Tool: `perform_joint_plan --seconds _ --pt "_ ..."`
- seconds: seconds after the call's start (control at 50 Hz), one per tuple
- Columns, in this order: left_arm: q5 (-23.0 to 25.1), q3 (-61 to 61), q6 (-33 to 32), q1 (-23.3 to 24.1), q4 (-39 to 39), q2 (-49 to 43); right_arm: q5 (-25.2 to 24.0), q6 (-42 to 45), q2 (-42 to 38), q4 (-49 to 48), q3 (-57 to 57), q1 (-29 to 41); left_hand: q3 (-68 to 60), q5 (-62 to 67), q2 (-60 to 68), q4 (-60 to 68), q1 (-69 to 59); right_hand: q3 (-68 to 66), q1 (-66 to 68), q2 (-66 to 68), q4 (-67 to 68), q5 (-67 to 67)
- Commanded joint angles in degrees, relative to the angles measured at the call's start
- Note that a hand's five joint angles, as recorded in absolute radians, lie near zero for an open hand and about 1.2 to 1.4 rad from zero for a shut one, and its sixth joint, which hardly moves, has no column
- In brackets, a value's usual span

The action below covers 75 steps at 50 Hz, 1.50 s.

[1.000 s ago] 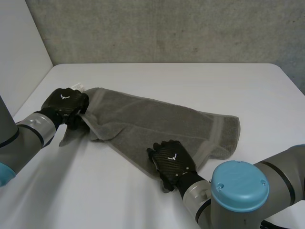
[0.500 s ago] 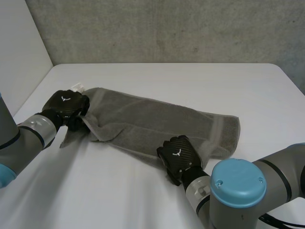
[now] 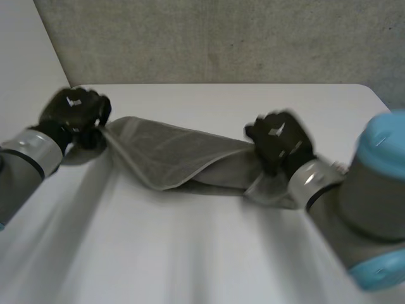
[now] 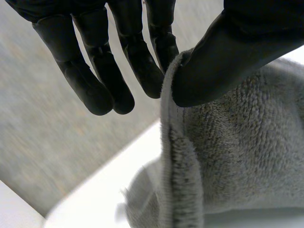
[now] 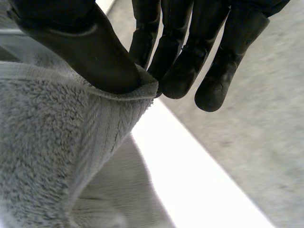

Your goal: Fold the towel.

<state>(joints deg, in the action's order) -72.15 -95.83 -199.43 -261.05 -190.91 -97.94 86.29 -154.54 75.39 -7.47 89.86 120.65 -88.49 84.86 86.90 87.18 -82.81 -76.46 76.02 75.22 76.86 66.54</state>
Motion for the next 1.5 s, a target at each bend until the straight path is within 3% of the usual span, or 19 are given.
perform_joint_plan --seconds 0.02,0.12,0.22,0.32,0.38,0.5,0.58,0.6,0.62,0.66,0.7,0.78,0.86,1.02,1.18,1.3,1.36,1.5 --pt "0.3 1.1 7.4 -0.5 -0.7 8.5 -7.4 4.6 1.7 21.5 -14.5 -8.4 8.5 -14.9 -6.9 -7.2 2.8 -3.5 4.0 4.8 3.1 3.5" --pt "0.6 0.3 9.1 0.3 -0.7 8.4 -10.4 10.7 -4.8 35.0 -22.6 -10.9 8.5 -14.9 -6.9 -7.2 2.8 -3.5 4.0 4.8 3.1 3.5" --pt "0.6 -0.1 8.8 0.8 -0.1 1.3 -9.7 18.0 -7.5 37.5 -23.1 -11.0 8.5 -14.9 -6.9 -7.2 2.8 -3.5 4.0 4.8 3.1 3.5" --pt "0.5 2.4 7.9 1.6 0.7 -6.8 -8.7 23.5 -11.7 37.0 -24.2 -11.1 8.5 -14.9 -6.9 -7.2 2.8 -3.5 4.0 4.8 3.1 3.5" --pt "-0.2 8.2 2.4 1.9 2.5 -15.0 -4.2 26.2 -16.9 36.2 -29.1 -11.0 8.5 -14.9 -6.9 -7.2 2.8 -3.5 4.0 4.8 3.1 3.5" --pt "-2.6 19.7 -5.0 3.4 5.0 -22.7 -0.2 27.3 -23.5 32.2 -40.1 -10.3 8.5 -14.9 -6.9 -7.2 2.8 -3.5 4.0 4.8 3.1 3.5" --pt "-7.0 35.4 -7.3 4.5 6.1 -26.6 2.1 24.9 -27.7 19.8 -53.7 -9.6 8.5 -14.9 -6.9 -7.2 2.8 -3.5 4.0 4.8 3.1 3.5" --pt "-7.4 39.9 -6.4 4.6 5.8 -26.7 2.8 23.0 -27.8 12.8 -56.1 -8.5 8.5 -14.9 -6.9 -7.2 2.8 -3.5 4.0 4.8 3.1 3.5" --pt "-7.4 39.9 -6.4 4.6 5.8 -26.7 2.8 23.0 -27.8 12.7 -56.1 -8.5 8.5 -14.9 -6.9 -7.2 2.8 -3.5 4.0 4.8 3.1 3.5" --pt "-7.4 46.6 -1.5 5.1 2.1 -26.3 3.7 20.1 -25.4 -1.6 -55.6 -7.1 8.5 -14.9 -6.9 -7.2 2.8 -3.5 4.0 4.8 3.1 3.5" --pt "-7.5 48.6 2.3 5.1 -1.0 -25.9 3.8 19.5 -22.9 -5.6 -54.5 -6.7 8.5 -14.9 -6.9 -7.2 2.8 -3.5 4.0 4.8 3.1 3.5" --pt "-7.5 52.1 14.6 4.1 -6.1 -22.4 2.4 19.4 -17.9 -3.9 -51.6 -6.3 8.5 -14.9 -6.9 -7.2 2.8 -3.5 4.0 4.8 3.1 3.5" --pt "-7.2 52.9 19.7 3.6 -5.3 -22.2 1.4 19.0 -18.1 0.2 -50.3 -6.4 8.5 -14.9 -6.9 -7.2 2.8 -3.5 4.0 4.8 3.1 3.5" --pt "-5.1 42.6 16.3 3.8 -2.7 -23.5 0.7 19.1 -18.4 7.1 -41.7 -7.0 8.5 -14.9 -6.9 -7.2 2.8 -3.5 4.0 4.8 3.1 3.5" --pt "3.6 18.9 5.4 1.2 -3.0 -22.4 -1.0 19.5 -17.3 7.9 -22.1 -7.1 8.5 -14.9 -6.9 -7.2 2.8 -3.5 4.0 4.8 3.1 3.5" --pt "4.2 9.1 -1.7 0.4 -3.0 -20.8 -6.4 19.6 -12.4 6.4 -8.2 -8.4 8.5 -14.9 -6.9 -7.2 2.8 -3.5 4.0 4.8 3.1 3.5" --pt "4.3 1.3 -8.0 -1.1 -3.0 -18.3 -6.9 19.6 -10.5 5.9 -3.5 -9.4 8.5 -14.9 -6.9 -7.2 2.8 -3.5 4.0 4.8 3.1 3.5" --pt "4.5 -6.3 -11.7 -3.1 -2.9 -10.5 -7.1 20.0 -3.5 7.0 3.1 -10.9 8.5 -14.9 -6.9 -7.2 2.8 -3.5 4.0 4.8 3.1 3.5"
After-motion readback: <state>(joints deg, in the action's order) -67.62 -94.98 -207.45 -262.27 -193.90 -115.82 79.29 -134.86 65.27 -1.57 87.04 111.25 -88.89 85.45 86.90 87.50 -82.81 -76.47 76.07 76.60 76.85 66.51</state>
